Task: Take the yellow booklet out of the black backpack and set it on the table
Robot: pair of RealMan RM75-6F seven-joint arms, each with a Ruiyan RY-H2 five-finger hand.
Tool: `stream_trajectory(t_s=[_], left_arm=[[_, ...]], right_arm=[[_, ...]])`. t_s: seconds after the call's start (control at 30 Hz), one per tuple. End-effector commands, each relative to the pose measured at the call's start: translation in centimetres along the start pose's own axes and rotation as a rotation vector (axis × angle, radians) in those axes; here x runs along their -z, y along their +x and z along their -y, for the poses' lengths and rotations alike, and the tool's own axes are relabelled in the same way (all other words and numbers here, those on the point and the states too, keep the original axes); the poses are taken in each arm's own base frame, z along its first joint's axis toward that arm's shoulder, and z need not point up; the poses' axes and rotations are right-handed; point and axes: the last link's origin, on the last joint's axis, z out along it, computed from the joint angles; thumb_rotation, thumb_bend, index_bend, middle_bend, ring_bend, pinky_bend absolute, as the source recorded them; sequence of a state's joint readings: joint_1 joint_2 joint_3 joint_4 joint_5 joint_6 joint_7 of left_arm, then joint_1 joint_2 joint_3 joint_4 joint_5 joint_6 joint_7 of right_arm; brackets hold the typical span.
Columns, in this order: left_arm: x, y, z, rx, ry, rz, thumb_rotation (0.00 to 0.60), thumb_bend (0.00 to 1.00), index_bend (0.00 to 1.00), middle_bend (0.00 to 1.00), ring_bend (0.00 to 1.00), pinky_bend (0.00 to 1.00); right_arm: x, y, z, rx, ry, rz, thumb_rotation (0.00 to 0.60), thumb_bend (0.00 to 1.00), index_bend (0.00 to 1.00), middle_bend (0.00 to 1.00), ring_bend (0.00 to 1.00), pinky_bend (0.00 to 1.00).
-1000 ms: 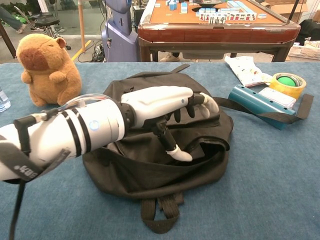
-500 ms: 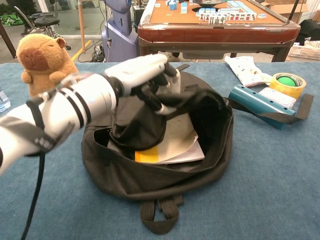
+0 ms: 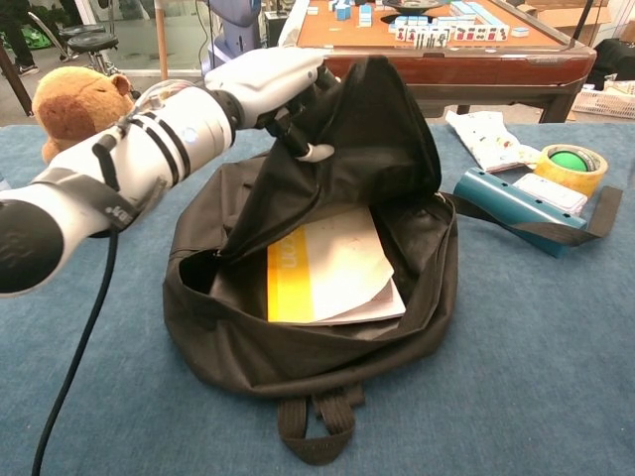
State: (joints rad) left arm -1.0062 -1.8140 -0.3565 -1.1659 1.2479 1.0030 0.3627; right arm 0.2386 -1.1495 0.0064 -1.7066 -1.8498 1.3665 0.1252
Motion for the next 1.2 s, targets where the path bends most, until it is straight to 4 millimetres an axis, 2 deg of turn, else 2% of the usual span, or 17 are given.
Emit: stream_trajectory(t_s=[0.03, 0.3, 0.57, 0.93, 1.2], left_arm=[[-0.9, 0.0, -0.3, -0.013, -0.003, -0.017, 0.600, 0.33, 0.68, 0.80, 0.74, 0.66], [-1.3, -0.4, -0.5, -0.009, 0.017, 0.013, 0.600, 0.33, 0.67, 0.80, 0.73, 0.66], [-1.2, -0.5, -0.7, -0.015, 0.025, 0.026, 0.600, 0.33, 0.67, 0.80, 0.73, 0.66], [-1.2, -0.4, -0.5, -0.018, 0.031, 0.028, 0.600, 0.33, 0.67, 0.80, 0.73, 0.66], [-1.1, -0.6, -0.3, -0.016, 0.038, 0.033, 0.600, 0.33, 0.67, 0.80, 0.73, 0.66]], right_arm=[[-1.7, -1.4, 2.5, -0.043, 0.092, 0.042, 0.600, 0.17, 0.43, 0.38, 0.27, 0.32], [-5.5, -3.9, 5.6, -0.041, 0.173, 0.063, 0.600, 0.20, 0.43, 0.38, 0.27, 0.32], [-8.2, -6.5, 6.6, -0.011, 0.165, 0.070, 0.600, 0.21, 0.43, 0.38, 0.27, 0.32], [-11.1, -9.9, 7.6, 0.053, 0.187, 0.065, 0.600, 0.21, 0.43, 0.38, 0.27, 0.32], [-12.4, -11.9, 6.7, 0.071, 0.167, 0.087, 0.600, 0.19, 0.43, 0.38, 0.27, 0.32]])
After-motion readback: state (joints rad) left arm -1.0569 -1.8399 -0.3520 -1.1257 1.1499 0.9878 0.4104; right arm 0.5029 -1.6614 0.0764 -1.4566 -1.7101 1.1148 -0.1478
